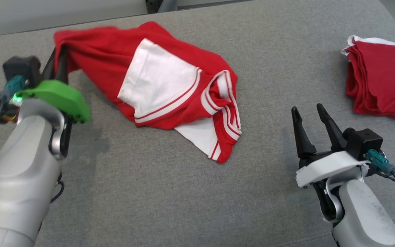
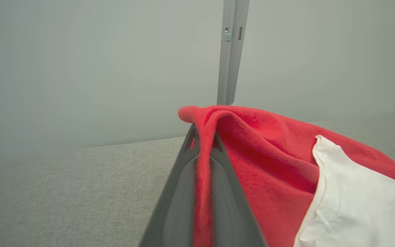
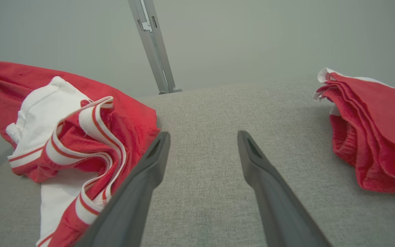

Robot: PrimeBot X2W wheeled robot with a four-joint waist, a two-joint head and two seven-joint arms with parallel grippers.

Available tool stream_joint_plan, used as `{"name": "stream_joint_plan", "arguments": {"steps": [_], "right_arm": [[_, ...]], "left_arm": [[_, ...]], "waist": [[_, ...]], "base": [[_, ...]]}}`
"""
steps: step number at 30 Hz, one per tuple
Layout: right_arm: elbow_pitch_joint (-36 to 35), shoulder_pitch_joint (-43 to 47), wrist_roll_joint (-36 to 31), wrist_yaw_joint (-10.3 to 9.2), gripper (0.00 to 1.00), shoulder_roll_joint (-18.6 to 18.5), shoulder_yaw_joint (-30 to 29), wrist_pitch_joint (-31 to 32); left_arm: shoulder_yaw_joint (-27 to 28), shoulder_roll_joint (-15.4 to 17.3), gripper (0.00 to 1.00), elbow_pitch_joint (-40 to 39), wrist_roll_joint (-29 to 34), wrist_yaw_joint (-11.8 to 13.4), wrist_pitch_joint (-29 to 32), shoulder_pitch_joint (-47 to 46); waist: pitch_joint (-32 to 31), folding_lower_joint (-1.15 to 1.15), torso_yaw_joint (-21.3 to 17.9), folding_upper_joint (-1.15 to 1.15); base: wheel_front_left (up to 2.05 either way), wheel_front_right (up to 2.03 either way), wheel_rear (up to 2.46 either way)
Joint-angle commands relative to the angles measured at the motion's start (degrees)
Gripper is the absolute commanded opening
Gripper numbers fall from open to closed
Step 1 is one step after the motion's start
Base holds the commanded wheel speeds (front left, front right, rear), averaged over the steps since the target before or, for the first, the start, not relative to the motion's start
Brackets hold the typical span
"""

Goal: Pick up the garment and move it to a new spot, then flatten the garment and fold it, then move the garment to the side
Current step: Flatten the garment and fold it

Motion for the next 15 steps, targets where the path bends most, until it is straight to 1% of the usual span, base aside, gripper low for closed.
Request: {"name": "stream_joint_plan", "arguments": {"steps": [1, 4, 6, 7, 8, 10, 13, 14, 15], "right_arm": [[0.5, 1.4, 0.1, -0.02, 1.00, 0.3, 0.0, -0.1], [0.9, 2.0, 0.3, -0.02, 1.00, 0.6, 0.0, -0.1], [1.3, 2.6, 0.3, -0.02, 1.00, 0.8, 0.1, -0.1], [1.4, 2.8, 0.4, -0.02, 1.00, 0.8, 0.1, -0.1], [1.4, 2.8, 0.4, -0.02, 1.00, 0.8, 0.1, -0.1], [1.8, 3.6, 0.4, -0.02, 1.00, 0.8, 0.0, -0.1], [2.4, 4.6, 0.5, -0.02, 1.00, 0.7, -0.3, -0.1], [2.6, 5.0, 0.5, -0.02, 1.00, 0.7, -0.3, -0.1], [2.8, 5.4, 0.4, -0.02, 1.00, 0.7, -0.2, -0.1]], "left_arm": [[1.6, 1.6, 0.00, 1.1, 0.6, 0.5, -0.1, 3.8], [4.8, 3.7, 0.00, 2.5, -0.1, 1.2, -0.1, 9.3], [7.0, 4.2, 0.00, 2.9, -0.3, 2.2, -0.1, 13.4], [8.0, 4.0, 0.00, 2.8, -0.4, 2.7, -0.1, 15.3], [8.0, 4.0, 0.00, 2.8, -0.4, 2.7, -0.1, 15.3], [9.8, 3.2, 0.00, 2.3, -0.2, 3.2, -0.1, 19.2], [12.0, 1.3, 0.00, 1.0, 0.5, 3.2, -0.1, 24.8], [12.7, 0.6, 0.28, 0.5, 0.7, 3.0, -0.1, 26.5], [13.3, 0.0, 0.91, -0.1, 1.3, 3.0, -0.1, 28.1]], "waist": [[-3.5, 0.00, 3.2, 0.00], [-4.8, 0.00, 3.9, 0.00], [-5.6, 0.00, 4.1, 0.00], [-6.1, 0.00, 4.2, 0.00], [-6.1, 0.00, 4.2, 0.00], [-7.0, 0.00, 4.4, 0.00], [-8.5, 0.00, 4.7, 0.00], [-9.1, 0.00, 4.9, 0.00], [-9.6, 0.00, 5.1, 0.00]], "base": [[0.00, 0.00, 0.00], [0.00, 0.00, 0.00], [0.00, 0.00, 0.00], [0.00, 0.00, 0.00], [0.00, 0.00, 0.00], [0.00, 0.00, 0.00], [0.00, 0.00, 0.00], [0.00, 0.00, 0.00], [0.00, 0.00, 0.00]]}}
